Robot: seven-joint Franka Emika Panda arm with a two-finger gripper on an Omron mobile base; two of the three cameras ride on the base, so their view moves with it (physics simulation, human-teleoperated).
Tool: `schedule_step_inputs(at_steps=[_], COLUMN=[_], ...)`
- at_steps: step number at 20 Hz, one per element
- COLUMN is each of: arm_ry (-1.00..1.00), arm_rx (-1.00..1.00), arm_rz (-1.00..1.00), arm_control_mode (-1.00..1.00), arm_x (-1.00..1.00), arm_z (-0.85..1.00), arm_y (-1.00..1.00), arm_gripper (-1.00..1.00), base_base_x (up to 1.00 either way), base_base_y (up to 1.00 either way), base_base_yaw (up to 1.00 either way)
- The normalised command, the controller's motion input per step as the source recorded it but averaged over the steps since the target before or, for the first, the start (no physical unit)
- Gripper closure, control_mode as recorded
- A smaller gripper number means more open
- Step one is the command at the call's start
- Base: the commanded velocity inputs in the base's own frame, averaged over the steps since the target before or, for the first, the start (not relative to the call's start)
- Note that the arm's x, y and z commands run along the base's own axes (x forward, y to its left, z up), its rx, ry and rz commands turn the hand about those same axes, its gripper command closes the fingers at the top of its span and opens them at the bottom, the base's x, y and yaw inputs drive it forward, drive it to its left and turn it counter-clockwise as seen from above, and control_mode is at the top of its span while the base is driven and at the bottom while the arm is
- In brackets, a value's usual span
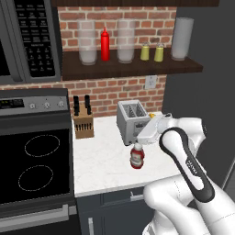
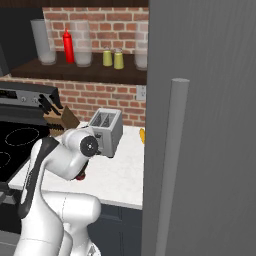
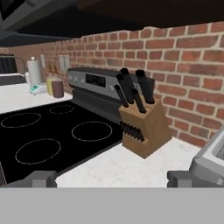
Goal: Put the shaker and condiment bottle from the counter next to their counterparts in the cabinet.
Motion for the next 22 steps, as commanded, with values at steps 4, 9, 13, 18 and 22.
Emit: schedule_step_inputs(at_steps=[4, 9, 13, 18, 22], arm_ry=[0.0, -0.04, -0.16, -0.09, -0.03], arm_rx=[0.0, 0.0, 0.0, 0.04, 0.0], arm_rz=[0.0, 0.02, 0.14, 0.13, 0.06], arm_control_mode=[-1.0, -1.0, -1.0, -1.0, -1.0], arm_x=[0.0, 0.05, 0.16, 0.09, 0.0], arm_z=[0.0, -0.62, -1.0, -0.62, -0.47], arm_y=[0.0, 0.0, 0.0, 0.0, 0.07], arm_gripper=[-1.0, -1.0, -1.0, -1.0, -1.0], base_base_x=[0.0, 0.0, 0.0, 0.0, 0.0], base_base_y=[0.0, 0.0, 0.0, 0.0, 0.0], base_base_yaw=[0.0, 0.0, 0.0, 0.0, 0.0])
